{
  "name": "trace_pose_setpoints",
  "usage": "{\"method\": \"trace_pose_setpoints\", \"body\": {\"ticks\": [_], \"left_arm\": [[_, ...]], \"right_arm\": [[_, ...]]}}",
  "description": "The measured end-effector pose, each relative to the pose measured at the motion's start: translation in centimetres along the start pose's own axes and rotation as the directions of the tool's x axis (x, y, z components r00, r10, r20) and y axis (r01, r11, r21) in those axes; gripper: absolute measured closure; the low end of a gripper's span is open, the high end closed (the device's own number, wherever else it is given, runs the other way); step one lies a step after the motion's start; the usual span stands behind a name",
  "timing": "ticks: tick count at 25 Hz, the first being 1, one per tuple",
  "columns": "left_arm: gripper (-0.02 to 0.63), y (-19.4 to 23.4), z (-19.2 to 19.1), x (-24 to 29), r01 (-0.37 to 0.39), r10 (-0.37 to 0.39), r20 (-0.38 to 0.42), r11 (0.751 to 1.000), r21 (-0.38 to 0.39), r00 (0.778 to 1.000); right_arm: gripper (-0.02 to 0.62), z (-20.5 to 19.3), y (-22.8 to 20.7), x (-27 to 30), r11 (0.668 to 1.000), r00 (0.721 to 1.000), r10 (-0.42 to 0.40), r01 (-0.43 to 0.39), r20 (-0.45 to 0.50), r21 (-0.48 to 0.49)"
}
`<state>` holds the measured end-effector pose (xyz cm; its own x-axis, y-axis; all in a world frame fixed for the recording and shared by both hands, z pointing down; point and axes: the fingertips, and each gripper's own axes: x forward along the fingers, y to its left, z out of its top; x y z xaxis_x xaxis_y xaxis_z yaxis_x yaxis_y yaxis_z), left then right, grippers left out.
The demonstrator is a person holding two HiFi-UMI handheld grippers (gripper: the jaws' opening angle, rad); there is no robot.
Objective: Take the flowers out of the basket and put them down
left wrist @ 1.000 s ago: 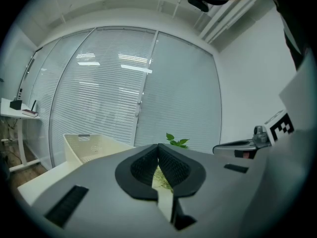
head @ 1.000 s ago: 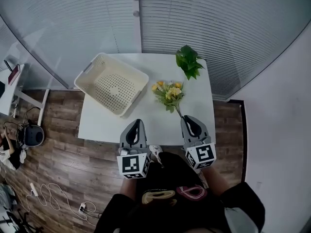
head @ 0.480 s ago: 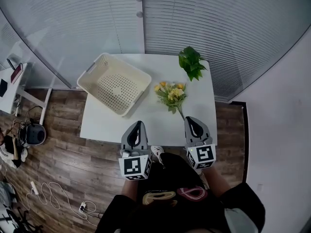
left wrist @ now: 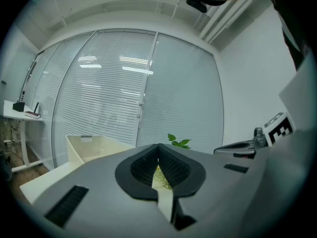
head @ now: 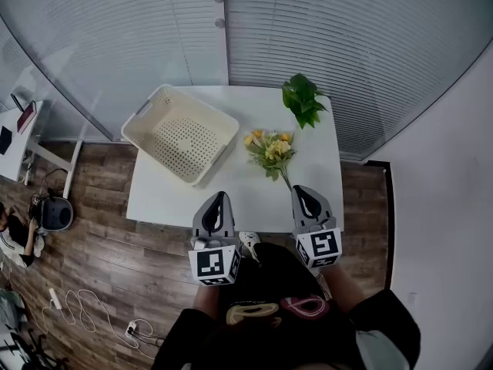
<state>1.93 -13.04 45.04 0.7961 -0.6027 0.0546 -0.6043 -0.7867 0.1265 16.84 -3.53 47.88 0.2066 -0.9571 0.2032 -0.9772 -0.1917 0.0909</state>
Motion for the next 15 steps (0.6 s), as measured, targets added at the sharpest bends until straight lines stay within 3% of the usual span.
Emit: {"method": "trace_pose_setpoints", "body": {"ticks": [15], "left_arm": [[0.589,0.07,-0.6,0.41,-0.007,0.006,-0.015,1.0,-0.006,1.0]], "right_arm": [[0.586,-0.82,0.27,0.68,1.0,1.0,0.023,-0.023,-0.019,-0.019]]}}
